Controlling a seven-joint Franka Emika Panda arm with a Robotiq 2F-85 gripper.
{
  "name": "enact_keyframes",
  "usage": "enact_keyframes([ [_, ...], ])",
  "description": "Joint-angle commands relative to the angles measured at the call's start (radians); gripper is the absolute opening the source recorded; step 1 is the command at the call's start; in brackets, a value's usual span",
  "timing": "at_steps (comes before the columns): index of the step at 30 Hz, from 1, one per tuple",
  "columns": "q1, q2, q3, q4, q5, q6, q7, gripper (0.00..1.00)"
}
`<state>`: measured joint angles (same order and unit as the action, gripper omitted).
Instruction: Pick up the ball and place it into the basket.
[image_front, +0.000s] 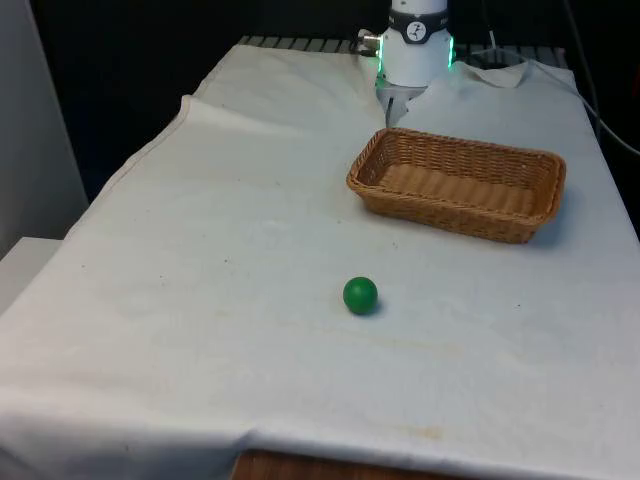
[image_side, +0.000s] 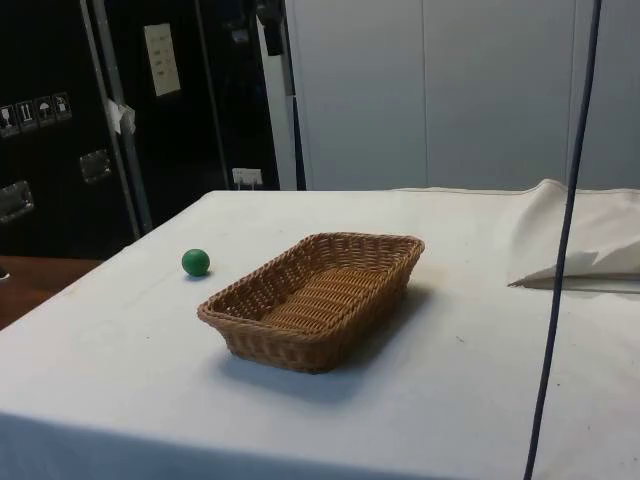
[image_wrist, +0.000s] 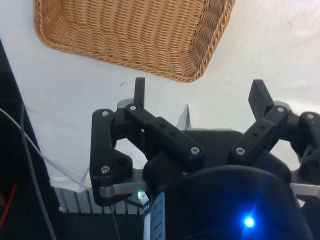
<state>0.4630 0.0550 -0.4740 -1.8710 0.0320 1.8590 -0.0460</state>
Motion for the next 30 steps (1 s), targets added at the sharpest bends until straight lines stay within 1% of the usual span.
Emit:
enact_keyframes([
  [1, 0.0, 0.0, 0.0, 0.0, 0.0, 0.0, 0.0, 1.0],
  [5, 0.0, 0.014, -0.001, 0.009, -0.01, 0.004, 0.003, 1.0],
  [9, -0.002, 0.023, -0.002, 0.012, -0.008, 0.011, 0.0, 1.0],
  [17, -0.007, 0.075, -0.01, 0.028, -0.012, 0.072, -0.008, 1.0],
  [18, -0.006, 0.07, -0.01, 0.023, -0.01, 0.07, -0.007, 1.0],
  [19, -0.009, 0.09, -0.011, 0.031, -0.011, 0.094, -0.01, 1.0],
  [27, -0.015, 0.152, -0.015, 0.045, -0.008, 0.19, -0.012, 1.0],
  [28, -0.012, 0.136, -0.015, 0.038, -0.01, 0.168, -0.009, 1.0],
  [29, -0.015, 0.159, -0.016, 0.046, -0.007, 0.202, -0.012, 1.0],
  [30, -0.015, 0.165, -0.017, 0.047, -0.007, 0.213, -0.012, 1.0],
])
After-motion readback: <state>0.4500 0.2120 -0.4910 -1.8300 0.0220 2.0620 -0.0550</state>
